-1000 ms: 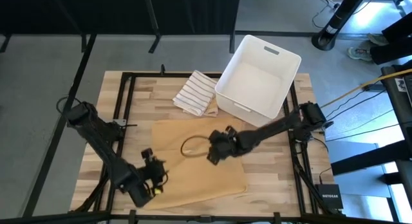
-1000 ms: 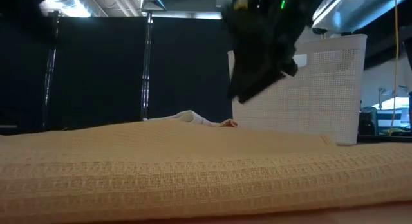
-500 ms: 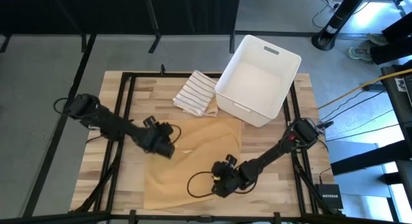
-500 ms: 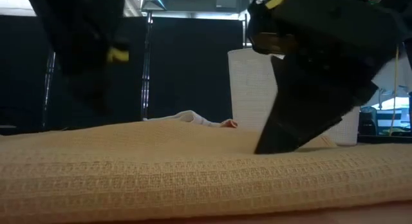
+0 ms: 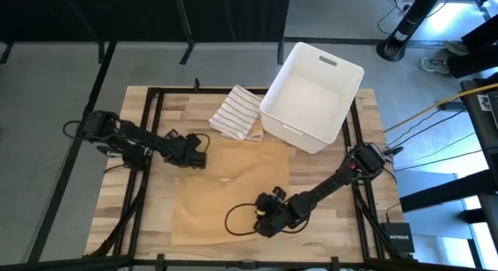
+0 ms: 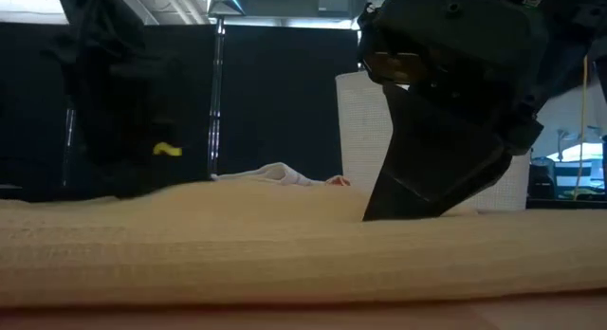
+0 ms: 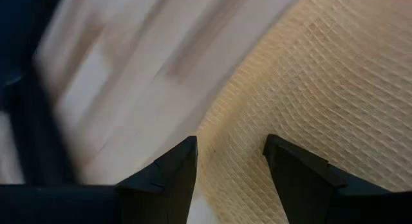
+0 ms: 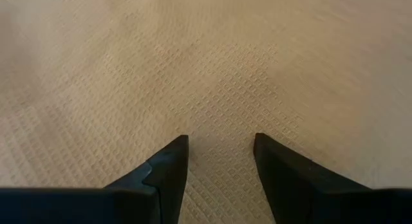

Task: Fold towel
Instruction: Fold the yellow towel

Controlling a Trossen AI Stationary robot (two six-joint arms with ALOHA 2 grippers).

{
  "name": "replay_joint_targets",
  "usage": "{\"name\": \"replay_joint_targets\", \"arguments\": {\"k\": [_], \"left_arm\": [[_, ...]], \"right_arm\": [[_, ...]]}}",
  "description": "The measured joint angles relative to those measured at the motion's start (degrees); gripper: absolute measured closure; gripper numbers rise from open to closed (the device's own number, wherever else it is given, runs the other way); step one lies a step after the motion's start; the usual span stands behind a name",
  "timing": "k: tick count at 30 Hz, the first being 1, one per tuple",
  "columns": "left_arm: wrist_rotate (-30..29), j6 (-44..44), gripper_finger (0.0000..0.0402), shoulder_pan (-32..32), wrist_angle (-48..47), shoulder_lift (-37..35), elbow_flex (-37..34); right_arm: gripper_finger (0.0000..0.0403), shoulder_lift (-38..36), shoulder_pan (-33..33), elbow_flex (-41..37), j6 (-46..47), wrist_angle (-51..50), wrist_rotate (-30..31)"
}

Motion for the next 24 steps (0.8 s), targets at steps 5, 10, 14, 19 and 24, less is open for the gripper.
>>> {"name": "replay_joint_targets", "arguments": {"k": [5, 10, 14, 19, 24], "left_arm": [[-0.93, -5.34, 0.0219, 0.21, -5.48, 0.2, -0.22], [-0.6, -3.33, 0.0219, -1.29, -4.72, 0.18, 1.5], [1.21, 1.07, 0.0219, -4.42, -5.09, -0.59, 5.47], [0.97, -2.54, 0.0219, -10.81, -14.92, -3.78, 13.05], [3.78, -4.21, 0.0219, -21.48, -15.21, -8.2, 18.04]], "right_arm": [[0.0221, 0.01, 0.18, -0.02, 0.19, -0.01, 0.14], [0.0221, 0.11, 0.07, 0.11, -1.64, -0.15, 0.89], [0.0221, 0.1, 0.07, 1.57, -4.28, -1.45, 1.44], [0.0221, -2.41, 0.48, 8.41, -6.48, -13.99, -1.11], [0.0221, -3.85, 3.16, 16.16, -8.18, -32.56, 5.65]]}}
